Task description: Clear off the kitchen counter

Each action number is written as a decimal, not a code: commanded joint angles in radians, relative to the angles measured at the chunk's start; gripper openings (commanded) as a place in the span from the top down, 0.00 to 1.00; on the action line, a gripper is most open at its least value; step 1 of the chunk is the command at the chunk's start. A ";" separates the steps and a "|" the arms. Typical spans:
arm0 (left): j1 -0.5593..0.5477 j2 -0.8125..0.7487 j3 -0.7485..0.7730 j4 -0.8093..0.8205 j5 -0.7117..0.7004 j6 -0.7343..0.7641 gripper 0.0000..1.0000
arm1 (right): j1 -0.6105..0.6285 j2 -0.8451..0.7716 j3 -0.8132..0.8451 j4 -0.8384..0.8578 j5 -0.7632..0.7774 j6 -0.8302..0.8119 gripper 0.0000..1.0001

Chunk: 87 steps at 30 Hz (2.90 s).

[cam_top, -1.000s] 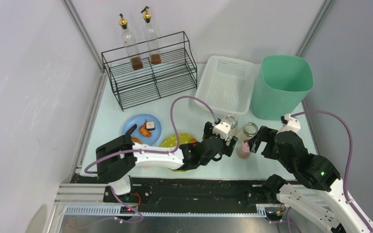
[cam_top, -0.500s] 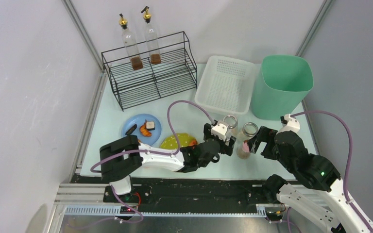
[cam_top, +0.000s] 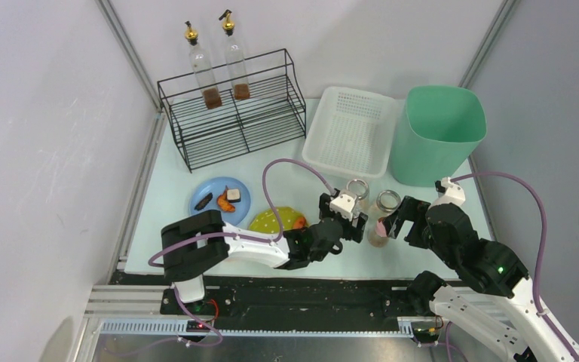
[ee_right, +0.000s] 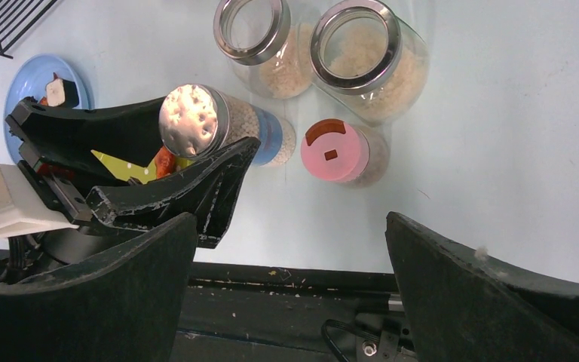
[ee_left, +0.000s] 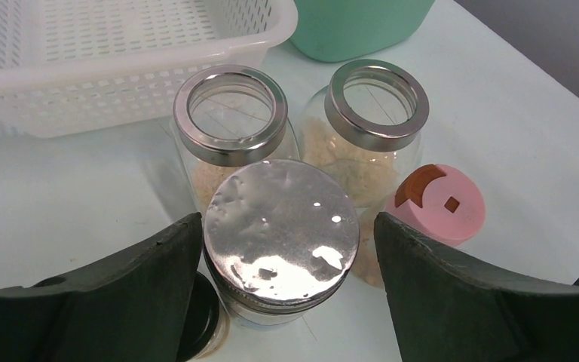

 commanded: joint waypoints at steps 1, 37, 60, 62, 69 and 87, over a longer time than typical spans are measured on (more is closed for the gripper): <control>-0.008 0.014 0.002 0.055 -0.059 0.023 0.13 | 0.000 -0.004 -0.007 0.032 -0.004 0.009 0.00; -0.027 -0.339 -0.033 -0.033 0.007 0.138 1.00 | 0.003 -0.029 -0.010 0.037 -0.007 0.009 0.00; 0.261 -0.560 0.261 -0.507 -0.047 0.239 1.00 | 0.005 -0.012 -0.009 0.103 -0.062 -0.011 0.00; 0.325 -0.571 0.272 -0.533 -0.038 0.224 1.00 | 0.005 -0.012 -0.010 0.114 -0.069 -0.018 0.00; 0.510 -0.588 0.320 -0.598 -0.082 0.211 1.00 | 0.017 -0.011 -0.010 0.156 -0.078 -0.054 0.00; 1.021 -0.479 0.555 -0.645 -0.112 0.111 1.00 | 0.103 0.025 -0.029 0.297 -0.158 -0.102 0.00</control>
